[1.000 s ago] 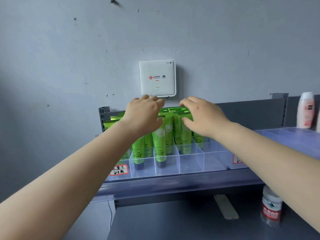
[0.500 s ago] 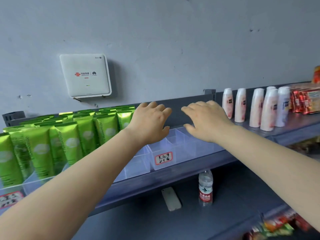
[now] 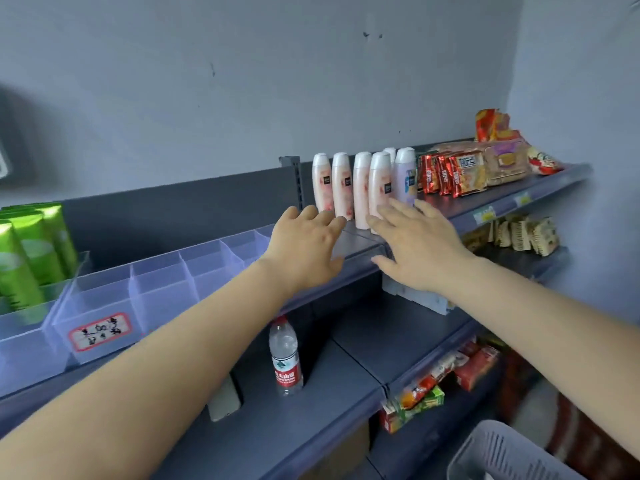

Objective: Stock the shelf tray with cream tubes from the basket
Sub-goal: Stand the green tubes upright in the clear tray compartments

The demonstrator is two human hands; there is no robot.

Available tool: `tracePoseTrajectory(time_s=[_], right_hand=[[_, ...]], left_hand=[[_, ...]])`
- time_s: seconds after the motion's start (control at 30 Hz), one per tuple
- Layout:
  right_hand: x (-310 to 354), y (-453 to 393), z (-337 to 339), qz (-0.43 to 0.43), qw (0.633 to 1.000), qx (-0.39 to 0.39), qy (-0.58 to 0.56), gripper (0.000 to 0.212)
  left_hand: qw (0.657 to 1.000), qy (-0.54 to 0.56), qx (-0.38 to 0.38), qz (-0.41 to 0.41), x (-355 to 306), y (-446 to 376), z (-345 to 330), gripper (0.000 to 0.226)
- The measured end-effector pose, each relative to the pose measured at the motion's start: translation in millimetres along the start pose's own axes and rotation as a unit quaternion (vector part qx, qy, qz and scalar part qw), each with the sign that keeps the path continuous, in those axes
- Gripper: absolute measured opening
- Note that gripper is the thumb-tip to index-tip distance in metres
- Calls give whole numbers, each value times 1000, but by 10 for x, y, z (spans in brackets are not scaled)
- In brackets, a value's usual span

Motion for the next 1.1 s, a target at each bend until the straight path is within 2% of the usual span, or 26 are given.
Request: tracePoseTrajectory(time_s=[0.27, 0.53, 0.8, 0.97, 1.1], right_hand=[[-1022, 714, -574, -75, 993, 91, 27, 69], [-1694, 1540, -1197, -168, 972, 166, 21, 70], [-2110, 2255, -1876, -265, 930, 257, -11, 69], [-2232, 2588, -2485, -326, 892, 308, -47, 67], [-2219, 2848, -3005, -355, 861, 355, -75, 69]], left_hand=[[996, 63, 7, -66, -1256, -517, -264, 57], [978, 112, 35, -171, -2405, -811, -607, 55], [945, 194, 83, -251, -3433, -940, -1225, 57], [915, 213, 140, -313, -3971, -964, -1756, 59], [892, 211, 184, -356, -4310, -875, -2251, 52]])
Point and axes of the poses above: each hand's wrist, its own y-axis away from the middle knuckle, its own z-axis out of the back of the hand, x = y × z, the point moved 7 cm from there along -y, towards the middle knuckle, and after that the axes turned 1 degree about -y, right-handed, at the moved point
